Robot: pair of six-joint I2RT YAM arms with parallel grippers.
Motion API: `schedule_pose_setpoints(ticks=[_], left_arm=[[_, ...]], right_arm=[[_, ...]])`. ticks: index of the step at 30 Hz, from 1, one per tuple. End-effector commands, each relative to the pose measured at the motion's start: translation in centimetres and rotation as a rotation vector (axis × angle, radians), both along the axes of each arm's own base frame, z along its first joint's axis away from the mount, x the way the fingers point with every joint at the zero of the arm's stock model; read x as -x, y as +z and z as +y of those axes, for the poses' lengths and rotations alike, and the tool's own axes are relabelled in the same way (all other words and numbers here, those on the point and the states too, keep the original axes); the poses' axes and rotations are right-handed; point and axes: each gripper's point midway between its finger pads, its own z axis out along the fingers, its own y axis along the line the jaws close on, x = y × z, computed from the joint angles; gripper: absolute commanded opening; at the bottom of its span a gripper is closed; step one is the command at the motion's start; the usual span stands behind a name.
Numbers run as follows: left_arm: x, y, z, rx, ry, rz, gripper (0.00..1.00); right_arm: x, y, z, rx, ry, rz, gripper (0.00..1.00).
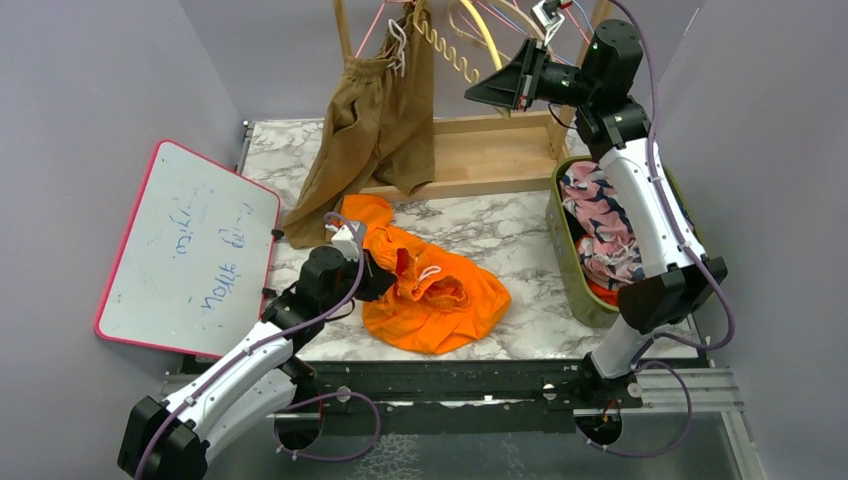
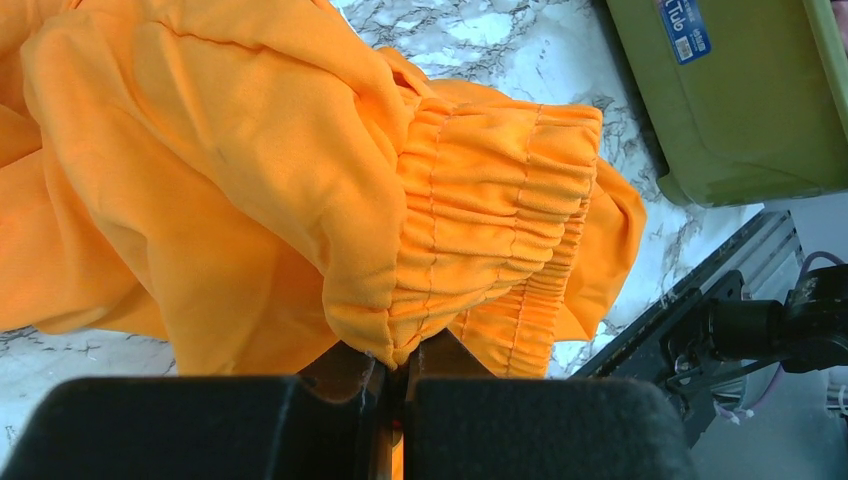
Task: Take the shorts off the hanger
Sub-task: Place the hanger on the clothes rod.
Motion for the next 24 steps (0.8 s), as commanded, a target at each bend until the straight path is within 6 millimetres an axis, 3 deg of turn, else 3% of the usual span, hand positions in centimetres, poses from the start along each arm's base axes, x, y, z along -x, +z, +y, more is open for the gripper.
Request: schedule_pose_setpoints(ticks=[1,10,16,20,24], left_arm=[[-0.2,0.6,-0.3,0.018,-0.004,-0.018,0.0],[-0.2,0.5,-0.3,0.019,-0.001,-0.013,0.0],[-0.3,0.4,-0.4,0.018,-0.002,-0.011,0.0],[-0.2,0.2,-0.5,0.018,-0.009,-0.004,0.0],[-0.2,0.3,-0.5,0.023,-0.006,-0.003,0.0]], right_arm=[[-0.4,2.1,-0.2,-0.016,0.004,-0.074,0.01],[-4.0,2.3,-1.2,-0.032,-0.075,0.023,0.01],[-5.1,2.1,-1.5,-0.032,-0.086,0.045,0.01],[-5.5,3.0,-2.4,-0.04,-0.12,0.044,0.01],[-7.0,2.2,-3.5,-0.053,-0.144,0.122,0.01]])
